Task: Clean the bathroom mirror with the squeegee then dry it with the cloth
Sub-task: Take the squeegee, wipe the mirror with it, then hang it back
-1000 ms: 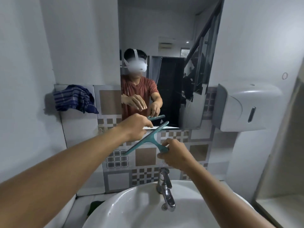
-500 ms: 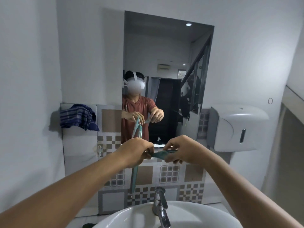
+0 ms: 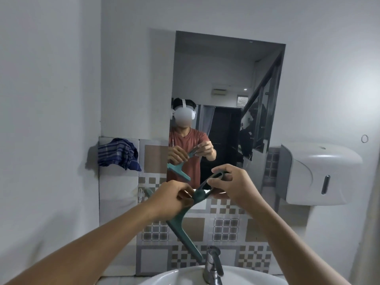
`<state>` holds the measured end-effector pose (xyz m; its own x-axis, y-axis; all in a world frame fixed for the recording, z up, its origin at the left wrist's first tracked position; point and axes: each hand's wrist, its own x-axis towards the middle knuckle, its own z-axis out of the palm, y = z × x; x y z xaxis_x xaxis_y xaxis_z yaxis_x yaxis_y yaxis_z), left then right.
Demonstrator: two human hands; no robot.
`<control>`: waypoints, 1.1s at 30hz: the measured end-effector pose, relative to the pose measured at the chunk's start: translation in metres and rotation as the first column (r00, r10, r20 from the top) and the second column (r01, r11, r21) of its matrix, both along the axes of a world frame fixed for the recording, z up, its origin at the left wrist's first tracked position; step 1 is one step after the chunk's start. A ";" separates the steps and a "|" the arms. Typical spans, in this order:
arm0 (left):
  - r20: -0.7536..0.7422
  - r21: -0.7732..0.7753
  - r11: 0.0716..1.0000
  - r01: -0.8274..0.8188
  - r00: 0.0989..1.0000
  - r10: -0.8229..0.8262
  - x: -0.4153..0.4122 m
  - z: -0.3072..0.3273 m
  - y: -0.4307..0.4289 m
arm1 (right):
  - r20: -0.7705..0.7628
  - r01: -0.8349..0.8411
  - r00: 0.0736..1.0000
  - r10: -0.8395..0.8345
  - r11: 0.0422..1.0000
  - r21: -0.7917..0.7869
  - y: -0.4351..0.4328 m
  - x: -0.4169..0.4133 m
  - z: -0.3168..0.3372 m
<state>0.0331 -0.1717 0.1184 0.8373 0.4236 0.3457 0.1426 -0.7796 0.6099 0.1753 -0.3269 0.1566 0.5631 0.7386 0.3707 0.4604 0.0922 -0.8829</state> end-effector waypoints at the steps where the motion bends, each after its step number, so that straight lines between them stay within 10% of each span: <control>1: 0.030 -0.056 0.998 0.006 1.000 -0.004 -0.001 0.001 -0.001 | -0.002 -0.009 1.000 0.009 1.000 0.014 0.005 -0.003 -0.001; 15: 0.325 -0.255 0.964 -0.079 0.932 0.162 -0.044 -0.012 0.023 | -0.052 -0.213 0.974 0.222 0.967 0.140 0.081 -0.033 -0.029; 33: 0.292 -0.408 0.885 -0.224 0.886 0.359 -0.056 -0.078 0.121 | -0.127 -0.346 0.929 0.349 0.937 0.046 0.192 -0.045 -0.096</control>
<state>-0.0230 -0.0509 0.0405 0.5071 0.7782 0.3705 0.0541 -0.4577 0.8874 0.1306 -0.1350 0.0602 0.3176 0.8891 0.3297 0.2764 0.2458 -0.9291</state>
